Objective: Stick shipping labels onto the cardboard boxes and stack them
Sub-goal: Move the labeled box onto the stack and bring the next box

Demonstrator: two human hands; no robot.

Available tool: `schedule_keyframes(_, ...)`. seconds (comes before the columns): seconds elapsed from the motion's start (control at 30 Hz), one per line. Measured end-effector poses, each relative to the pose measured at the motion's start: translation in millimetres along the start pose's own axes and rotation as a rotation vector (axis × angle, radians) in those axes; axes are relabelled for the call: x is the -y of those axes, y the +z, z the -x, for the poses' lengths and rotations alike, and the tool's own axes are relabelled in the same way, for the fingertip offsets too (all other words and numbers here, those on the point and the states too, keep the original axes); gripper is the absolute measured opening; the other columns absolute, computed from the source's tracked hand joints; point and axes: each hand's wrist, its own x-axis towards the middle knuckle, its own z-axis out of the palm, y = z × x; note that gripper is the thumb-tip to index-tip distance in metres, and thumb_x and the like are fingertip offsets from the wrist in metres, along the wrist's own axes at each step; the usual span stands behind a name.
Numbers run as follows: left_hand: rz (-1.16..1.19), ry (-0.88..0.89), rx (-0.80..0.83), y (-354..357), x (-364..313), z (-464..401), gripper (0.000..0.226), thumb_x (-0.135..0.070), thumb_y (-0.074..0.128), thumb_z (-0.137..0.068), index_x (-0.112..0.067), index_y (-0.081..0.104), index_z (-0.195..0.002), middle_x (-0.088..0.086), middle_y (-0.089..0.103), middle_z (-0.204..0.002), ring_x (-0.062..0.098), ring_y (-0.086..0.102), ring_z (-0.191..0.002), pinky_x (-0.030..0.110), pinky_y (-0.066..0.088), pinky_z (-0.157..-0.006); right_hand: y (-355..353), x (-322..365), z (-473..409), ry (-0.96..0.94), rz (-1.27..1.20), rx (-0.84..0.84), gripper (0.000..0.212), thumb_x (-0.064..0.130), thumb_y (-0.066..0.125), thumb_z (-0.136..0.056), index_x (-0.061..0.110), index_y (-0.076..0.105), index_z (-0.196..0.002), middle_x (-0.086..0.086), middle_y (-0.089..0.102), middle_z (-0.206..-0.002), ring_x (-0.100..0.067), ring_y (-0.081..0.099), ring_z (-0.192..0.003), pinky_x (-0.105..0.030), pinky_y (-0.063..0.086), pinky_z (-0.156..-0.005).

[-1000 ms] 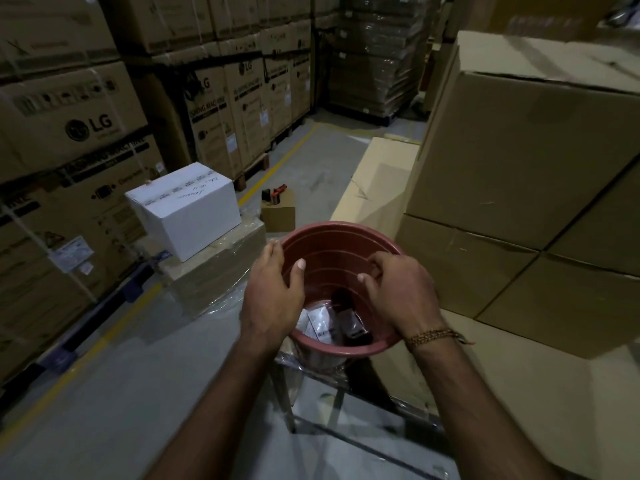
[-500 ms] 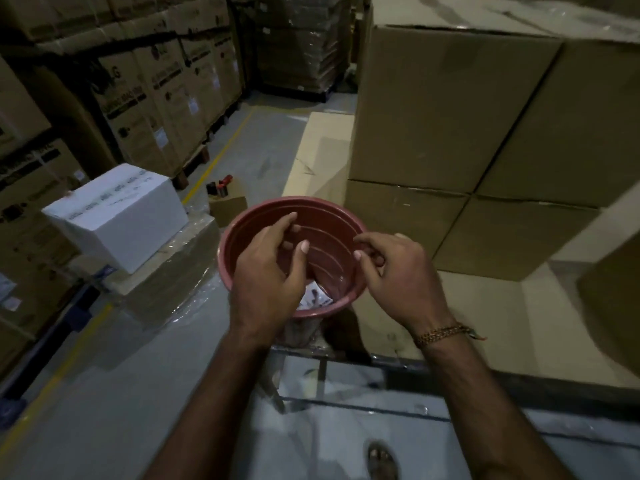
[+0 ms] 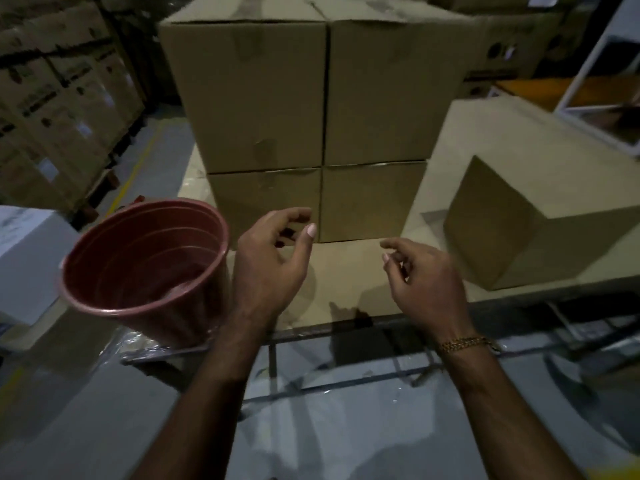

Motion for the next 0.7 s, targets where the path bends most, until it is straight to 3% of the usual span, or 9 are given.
schedule_keyframes(0.13, -0.017, -0.013, 0.039, 57.1, -39.5, 9.5, 0.025, -0.032, 0.068, -0.102, -0.026, 0.072, -0.125, -0.016, 0.070, -0.115, -0.001, 0.066, -0.097, 0.026, 0.061, -0.074, -50.3, -57.6, 4.0, 0.026, 0.027, 0.031, 0.025, 0.027, 0.068, -0.101, 0.027, 0.074, -0.125, 0.012, 0.071, -0.089, -0.006, 0.059, -0.074, -0.031, 0.056, -0.070)
schedule_keyframes(0.23, 0.010, -0.026, 0.044, 96.9, -62.9, 13.1, 0.023, -0.032, 0.069, -0.101, -0.027, 0.073, -0.123, -0.017, 0.070, -0.113, -0.003, 0.066, -0.095, 0.021, 0.060, -0.071, -75.9, -97.5, 4.3, 0.045, 0.031, 0.058, 0.026, 0.029, 0.067, -0.101, 0.030, 0.073, -0.127, 0.017, 0.068, -0.086, -0.007, 0.061, -0.076, -0.036, 0.059, -0.070)
schedule_keyframes(0.4, 0.072, -0.054, 0.052, 154.0, -91.1, 14.1, 0.019, -0.031, 0.071, -0.100, -0.028, 0.076, -0.118, -0.022, 0.071, -0.109, -0.001, 0.068, -0.093, 0.030, 0.061, -0.071, -106.6, -148.6, -0.3, 0.053, 0.112, -0.010, 0.025, 0.026, 0.070, -0.098, 0.021, 0.074, -0.122, 0.006, 0.072, -0.101, -0.017, 0.056, -0.101, -0.042, 0.057, -0.082)
schedule_keyframes(0.5, 0.102, -0.068, 0.070, 182.0, -100.1, 11.2, 0.017, -0.029, 0.071, -0.099, -0.030, 0.077, -0.115, -0.022, 0.072, -0.106, -0.002, 0.068, -0.091, 0.035, 0.062, -0.072, -115.7, -175.1, -15.6, 0.113, 0.285, -0.092, 0.030, 0.033, 0.070, -0.096, 0.017, 0.073, -0.122, -0.005, 0.070, -0.111, -0.025, 0.049, -0.106, -0.044, 0.051, -0.086)
schedule_keyframes(0.7, 0.121, -0.076, 0.110, 236.4, -104.4, -5.8, 0.017, -0.030, 0.070, -0.100, -0.029, 0.078, -0.115, -0.021, 0.072, -0.107, -0.002, 0.068, -0.091, 0.027, 0.060, -0.073, -124.3, -218.6, -69.1, 0.216, 0.401, -0.123, 0.055, 0.060, 0.071, -0.089, 0.024, 0.067, -0.131, -0.007, 0.059, -0.131, -0.027, 0.042, -0.124, -0.045, 0.044, -0.099)
